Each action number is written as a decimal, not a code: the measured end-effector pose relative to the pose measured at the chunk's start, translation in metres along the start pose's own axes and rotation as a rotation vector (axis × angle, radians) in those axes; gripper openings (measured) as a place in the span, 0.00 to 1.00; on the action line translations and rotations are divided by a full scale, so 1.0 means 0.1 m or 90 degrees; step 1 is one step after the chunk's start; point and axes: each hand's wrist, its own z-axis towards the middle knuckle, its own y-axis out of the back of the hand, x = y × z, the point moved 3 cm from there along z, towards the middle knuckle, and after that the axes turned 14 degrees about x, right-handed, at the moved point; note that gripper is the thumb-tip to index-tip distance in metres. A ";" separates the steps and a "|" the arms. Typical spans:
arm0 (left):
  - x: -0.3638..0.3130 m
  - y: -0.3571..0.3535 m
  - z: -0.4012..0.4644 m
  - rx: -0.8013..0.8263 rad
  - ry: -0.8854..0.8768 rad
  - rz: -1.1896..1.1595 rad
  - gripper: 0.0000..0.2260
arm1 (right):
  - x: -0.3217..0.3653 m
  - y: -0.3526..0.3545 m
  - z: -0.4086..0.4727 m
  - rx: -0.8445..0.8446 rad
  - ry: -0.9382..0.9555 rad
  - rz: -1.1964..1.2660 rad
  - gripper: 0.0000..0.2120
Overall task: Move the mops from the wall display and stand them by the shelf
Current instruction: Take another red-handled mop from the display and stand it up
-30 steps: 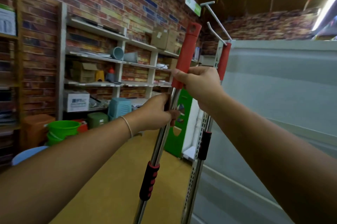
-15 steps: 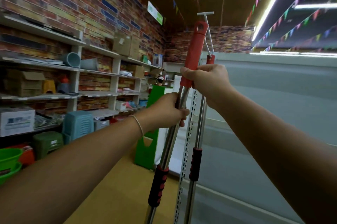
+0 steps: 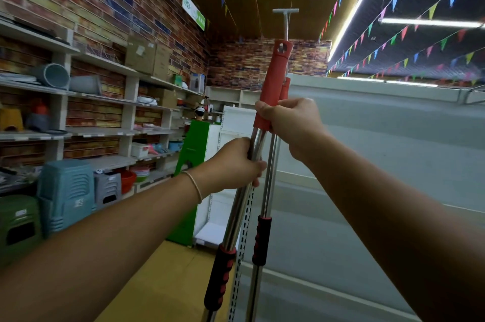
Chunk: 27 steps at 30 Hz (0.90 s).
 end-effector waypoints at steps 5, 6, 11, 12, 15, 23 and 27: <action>0.10 -0.10 0.19 0.007 0.009 -0.018 0.05 | -0.17 0.03 0.11 -0.010 -0.017 0.000 0.12; 0.13 -0.12 0.23 0.004 0.012 -0.017 0.05 | -0.20 0.04 0.13 -0.008 -0.020 -0.004 0.12; 0.18 -0.17 0.48 0.002 0.032 -0.004 0.05 | -0.36 0.11 0.33 -0.011 -0.035 -0.017 0.12; 0.19 -0.18 0.53 0.001 0.037 -0.007 0.06 | -0.39 0.12 0.37 -0.011 -0.035 -0.019 0.12; 0.23 -0.20 0.67 0.002 0.043 -0.007 0.05 | -0.48 0.15 0.49 -0.012 -0.037 -0.031 0.12; 0.37 -0.19 0.91 0.007 0.045 -0.054 0.08 | -0.67 0.20 0.77 -0.026 -0.051 -0.024 0.13; 0.59 -0.21 0.93 -0.022 0.055 -0.135 0.14 | -0.73 0.21 0.85 -0.030 -0.060 -0.045 0.14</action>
